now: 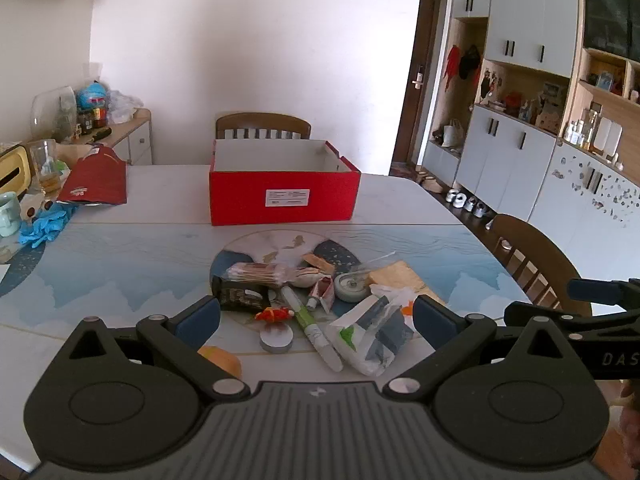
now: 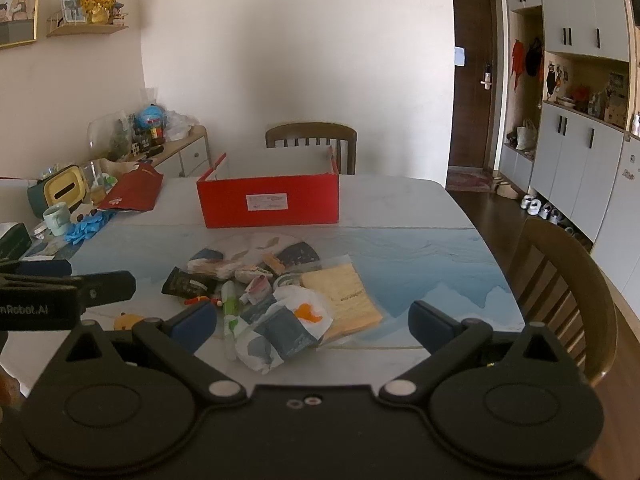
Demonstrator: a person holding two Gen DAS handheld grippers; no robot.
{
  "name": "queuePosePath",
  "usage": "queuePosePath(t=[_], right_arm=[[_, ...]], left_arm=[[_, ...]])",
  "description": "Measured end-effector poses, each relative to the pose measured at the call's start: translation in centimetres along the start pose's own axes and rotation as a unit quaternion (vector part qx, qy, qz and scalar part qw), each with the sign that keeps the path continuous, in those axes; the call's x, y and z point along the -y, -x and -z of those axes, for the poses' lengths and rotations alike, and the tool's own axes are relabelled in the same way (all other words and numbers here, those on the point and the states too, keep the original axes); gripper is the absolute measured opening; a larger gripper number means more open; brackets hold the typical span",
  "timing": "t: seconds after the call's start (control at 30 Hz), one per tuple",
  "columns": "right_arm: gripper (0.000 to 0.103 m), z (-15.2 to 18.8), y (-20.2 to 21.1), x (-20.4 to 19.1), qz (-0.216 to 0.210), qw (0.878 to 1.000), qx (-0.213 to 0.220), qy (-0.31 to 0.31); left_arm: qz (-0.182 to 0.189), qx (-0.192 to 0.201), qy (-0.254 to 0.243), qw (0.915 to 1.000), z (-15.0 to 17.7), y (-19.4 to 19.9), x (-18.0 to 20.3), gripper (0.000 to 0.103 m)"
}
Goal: Organize objects
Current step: 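Move the left tool toward the yellow spotted toy near the pile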
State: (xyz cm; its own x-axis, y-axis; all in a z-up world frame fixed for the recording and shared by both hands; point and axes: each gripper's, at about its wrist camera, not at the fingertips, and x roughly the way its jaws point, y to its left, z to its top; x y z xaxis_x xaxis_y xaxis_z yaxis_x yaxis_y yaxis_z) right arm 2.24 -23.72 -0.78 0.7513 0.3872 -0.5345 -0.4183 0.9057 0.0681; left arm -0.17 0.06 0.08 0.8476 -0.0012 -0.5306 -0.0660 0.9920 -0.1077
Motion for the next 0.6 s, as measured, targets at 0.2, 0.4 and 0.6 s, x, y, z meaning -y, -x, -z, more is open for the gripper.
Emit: queuePosePath(t=[0.2,0.4,0.6], right_arm=[[0.102,-0.12,0.09,0.04,-0.001,1.0,0.004,-0.001],[0.102,-0.06,0.1,-0.06,-0.005,1.0,0.002,0.005],[0.102,0.05,0.2,-0.16,-0.007,1.0,0.002,0.013]], left_arm=[[-0.007,-0.003,-0.001,1.0,0.05,0.04,0.21,0.103],[-0.005,-0.009,0.0,0.9999,0.16,0.08,0.21,0.103],[-0.003,-0.012,-0.008,0.9999,0.21,0.22,0.51,0.103]])
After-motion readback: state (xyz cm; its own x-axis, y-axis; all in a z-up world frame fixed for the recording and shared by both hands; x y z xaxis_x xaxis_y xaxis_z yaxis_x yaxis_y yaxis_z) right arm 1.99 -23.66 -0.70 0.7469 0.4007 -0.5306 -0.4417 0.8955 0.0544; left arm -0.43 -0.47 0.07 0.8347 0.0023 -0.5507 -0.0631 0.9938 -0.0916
